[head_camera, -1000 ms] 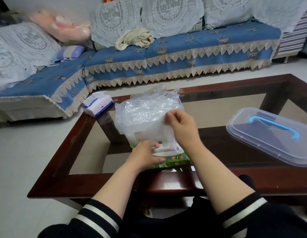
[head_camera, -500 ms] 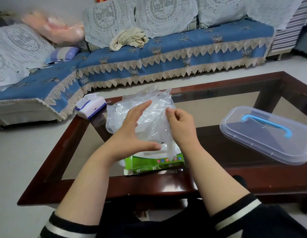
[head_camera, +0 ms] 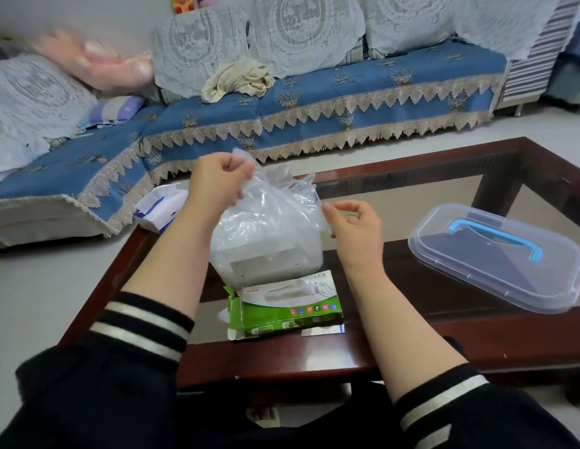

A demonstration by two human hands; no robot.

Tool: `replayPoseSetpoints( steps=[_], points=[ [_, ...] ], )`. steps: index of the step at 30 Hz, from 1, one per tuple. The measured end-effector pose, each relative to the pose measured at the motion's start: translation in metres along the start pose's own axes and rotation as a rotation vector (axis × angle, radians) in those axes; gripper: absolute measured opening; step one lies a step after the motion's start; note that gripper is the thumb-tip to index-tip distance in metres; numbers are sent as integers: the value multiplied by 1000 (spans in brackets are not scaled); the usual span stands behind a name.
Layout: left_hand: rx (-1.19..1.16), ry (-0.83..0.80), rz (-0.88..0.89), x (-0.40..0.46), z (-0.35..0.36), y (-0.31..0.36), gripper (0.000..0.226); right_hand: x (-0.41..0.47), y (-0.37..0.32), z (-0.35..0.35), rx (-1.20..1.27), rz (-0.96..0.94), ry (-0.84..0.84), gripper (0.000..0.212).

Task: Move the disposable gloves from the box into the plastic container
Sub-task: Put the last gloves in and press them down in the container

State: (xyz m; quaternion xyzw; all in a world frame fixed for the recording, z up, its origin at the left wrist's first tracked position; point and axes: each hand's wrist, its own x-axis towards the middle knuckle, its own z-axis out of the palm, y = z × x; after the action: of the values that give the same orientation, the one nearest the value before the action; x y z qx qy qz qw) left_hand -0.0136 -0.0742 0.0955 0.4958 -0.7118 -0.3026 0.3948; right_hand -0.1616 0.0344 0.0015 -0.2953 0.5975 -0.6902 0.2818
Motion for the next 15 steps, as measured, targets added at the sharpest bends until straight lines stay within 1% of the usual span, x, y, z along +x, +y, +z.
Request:
replayPoseSetpoints(
  steps=[2, 3, 4, 5, 8, 10, 12, 13, 15],
  points=[
    [74, 118, -45, 17, -4, -9, 7, 4, 3, -5, -3, 2, 80, 19],
    [127, 164, -70, 22, -5, -16, 4, 6, 4, -6, -12, 1, 93, 18],
    [182, 196, -96, 25, -4, -23, 8, 6, 4, -6, -23, -6, 92, 16],
    [230, 208, -122, 27, -3, -31, 15, 6, 3, -6, -34, -15, 79, 15],
    [440, 170, -161, 22, 4, -55, 30, 3, 3, -4, -67, -52, 11, 15],
    [608, 135, -124, 16, 8, -65, 38, 0, 5, -3, -90, -75, -36, 17],
    [780, 144, -32, 12, 10, -69, 44, 0, 6, -1, -107, -83, -81, 18],
    [840, 155, 16, 9, 8, -72, 43, -1, 7, 1, -126, -80, -111, 17],
    [868, 173, 97, 4, 4, -73, 37, 0, 8, 2, -173, -75, -177, 13]
  ],
)
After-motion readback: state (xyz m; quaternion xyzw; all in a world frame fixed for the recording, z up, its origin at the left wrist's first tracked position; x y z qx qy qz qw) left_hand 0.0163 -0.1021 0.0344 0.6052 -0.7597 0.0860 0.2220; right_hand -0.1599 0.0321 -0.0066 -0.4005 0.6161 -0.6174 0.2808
